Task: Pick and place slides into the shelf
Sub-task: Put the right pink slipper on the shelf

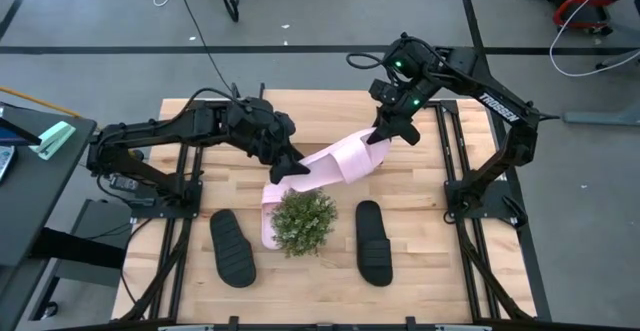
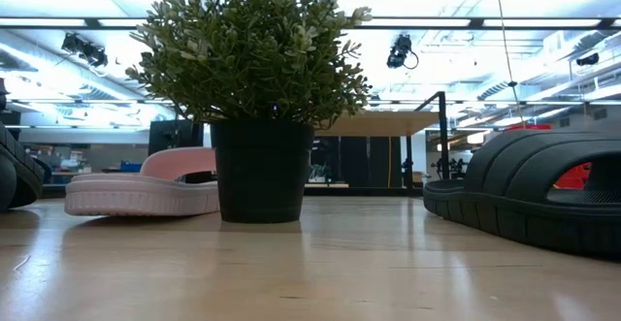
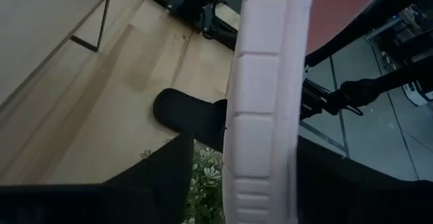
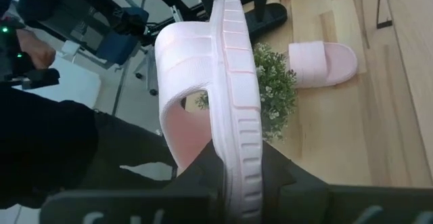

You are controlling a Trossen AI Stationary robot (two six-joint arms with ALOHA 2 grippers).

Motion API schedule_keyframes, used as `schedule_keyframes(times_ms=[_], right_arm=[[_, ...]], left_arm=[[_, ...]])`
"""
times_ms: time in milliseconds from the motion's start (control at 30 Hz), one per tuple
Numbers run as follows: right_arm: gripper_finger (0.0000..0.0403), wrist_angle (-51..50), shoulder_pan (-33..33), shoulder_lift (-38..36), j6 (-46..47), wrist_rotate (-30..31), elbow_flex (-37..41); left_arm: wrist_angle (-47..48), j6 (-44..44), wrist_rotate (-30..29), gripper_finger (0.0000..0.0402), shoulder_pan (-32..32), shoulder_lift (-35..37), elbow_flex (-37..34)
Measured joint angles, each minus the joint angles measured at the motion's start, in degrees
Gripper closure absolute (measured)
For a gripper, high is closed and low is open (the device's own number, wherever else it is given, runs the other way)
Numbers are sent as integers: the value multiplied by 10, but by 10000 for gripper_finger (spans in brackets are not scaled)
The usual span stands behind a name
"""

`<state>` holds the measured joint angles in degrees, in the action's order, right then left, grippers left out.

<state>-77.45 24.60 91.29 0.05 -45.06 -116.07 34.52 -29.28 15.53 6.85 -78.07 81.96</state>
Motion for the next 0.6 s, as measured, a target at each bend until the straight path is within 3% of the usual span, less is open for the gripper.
schedule_keyframes(times_ms=[233,400,600], right_arm=[[350,9,0,0,2,7,0],[328,10,0,0,-3,21,-13],[265,10,0,0,-27,88,-85]], left_arm=[[-4,-1,1,325,-4,-4,0],[-20,-5,0,325,-4,-3,0],[-37,-5,-8,325,-8,-3,0]])
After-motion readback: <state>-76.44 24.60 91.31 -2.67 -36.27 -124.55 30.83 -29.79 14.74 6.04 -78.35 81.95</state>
